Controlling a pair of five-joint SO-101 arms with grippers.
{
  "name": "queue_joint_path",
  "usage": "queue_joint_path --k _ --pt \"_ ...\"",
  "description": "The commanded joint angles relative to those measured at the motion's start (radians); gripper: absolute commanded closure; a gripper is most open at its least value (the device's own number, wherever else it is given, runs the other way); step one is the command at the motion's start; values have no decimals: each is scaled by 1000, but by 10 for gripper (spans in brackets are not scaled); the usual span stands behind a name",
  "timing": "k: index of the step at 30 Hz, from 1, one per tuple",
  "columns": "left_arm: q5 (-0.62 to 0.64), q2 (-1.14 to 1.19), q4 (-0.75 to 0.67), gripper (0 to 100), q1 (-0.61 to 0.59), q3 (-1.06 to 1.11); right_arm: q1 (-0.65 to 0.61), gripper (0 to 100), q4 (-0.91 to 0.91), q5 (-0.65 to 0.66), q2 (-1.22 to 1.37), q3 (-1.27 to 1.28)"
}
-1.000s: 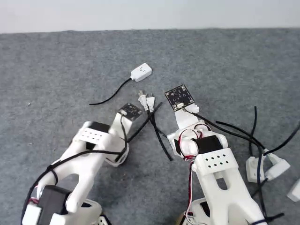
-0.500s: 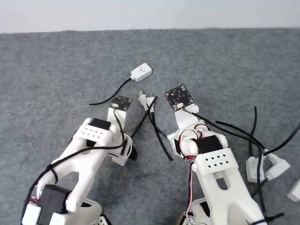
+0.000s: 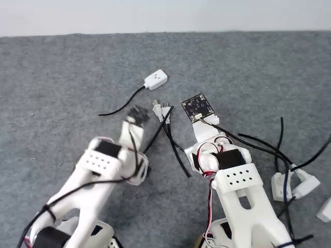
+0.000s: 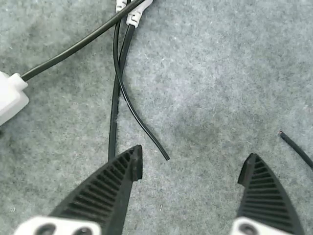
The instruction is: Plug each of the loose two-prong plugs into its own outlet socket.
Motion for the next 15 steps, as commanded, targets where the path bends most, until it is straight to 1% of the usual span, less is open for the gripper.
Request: queue_joint_path --k 1,5,10,15 --pt "-8 -29 -20 754 68 4 2 681 -12 11 -25 -11" --pt "20 31 -87 746 66 2 2 681 -12 9 -25 -11" --pt "18 115 -123 746 64 -5 2 681 -12 9 -25 -11" --pt "17 127 -121 746 -14 -31 2 681 -12 11 -25 -11"
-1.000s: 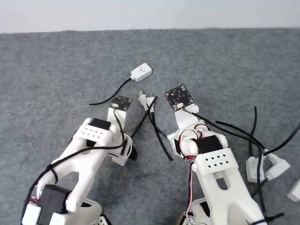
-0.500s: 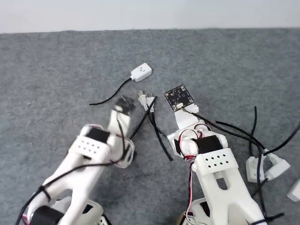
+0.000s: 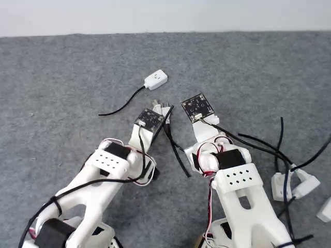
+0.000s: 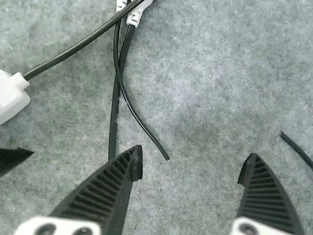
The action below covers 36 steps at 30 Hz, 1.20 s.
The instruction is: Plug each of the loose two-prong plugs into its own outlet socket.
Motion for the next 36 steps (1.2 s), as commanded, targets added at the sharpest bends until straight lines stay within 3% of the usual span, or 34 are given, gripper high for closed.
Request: queue_joint_path --k 1,31,36 --pt "3 17 -20 746 -58 -12 2 681 -12 11 -25 -11" --pt "-91 21 29 746 -160 -5 2 681 -12 8 -25 -9" --pt "-97 15 14 747 -258 -67 2 681 -12 8 -25 -9"
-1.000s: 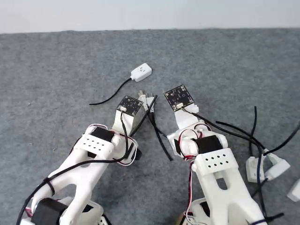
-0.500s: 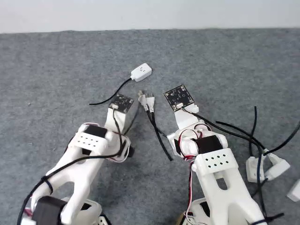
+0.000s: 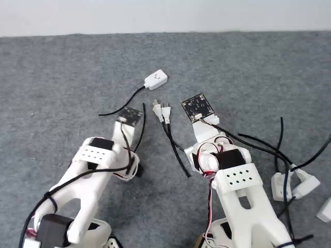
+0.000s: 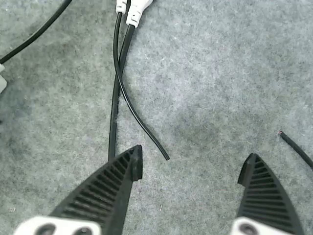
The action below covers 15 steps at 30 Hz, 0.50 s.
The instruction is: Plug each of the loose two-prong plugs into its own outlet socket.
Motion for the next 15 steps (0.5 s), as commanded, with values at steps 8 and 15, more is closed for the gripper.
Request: queue_joint_path --k 8,15 --pt "-75 -17 137 801 -121 -255 2 681 -13 8 -25 -9" --pt "-74 -17 155 986 95 -257 2 681 -12 8 -25 -9"
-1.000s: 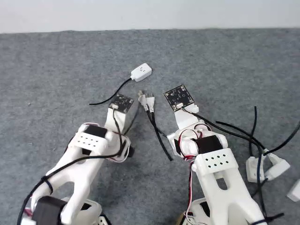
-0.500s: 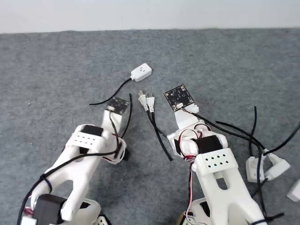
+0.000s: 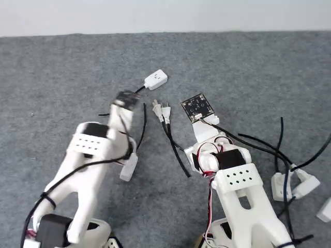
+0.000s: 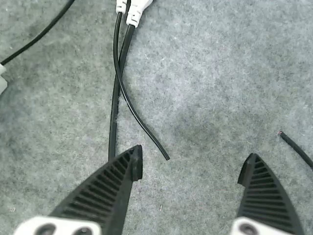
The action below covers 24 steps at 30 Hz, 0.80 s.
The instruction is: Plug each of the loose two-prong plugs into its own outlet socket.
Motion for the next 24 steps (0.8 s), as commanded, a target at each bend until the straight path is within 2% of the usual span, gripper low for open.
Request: queue_joint_path --k 1,6,14,19,24 --pt "-5 -17 11 989 87 -42 2 681 -12 8 -25 -9" --pt "-5 -17 -35 987 169 47 2 681 -12 9 -25 -9" --pt "-8 -17 -100 987 178 122 2 681 -12 11 -25 -9" --pt "-11 -15 -133 987 141 173 2 681 -12 9 -25 -9" --pt "-12 -12 -166 987 51 189 2 681 -12 9 -25 -9"
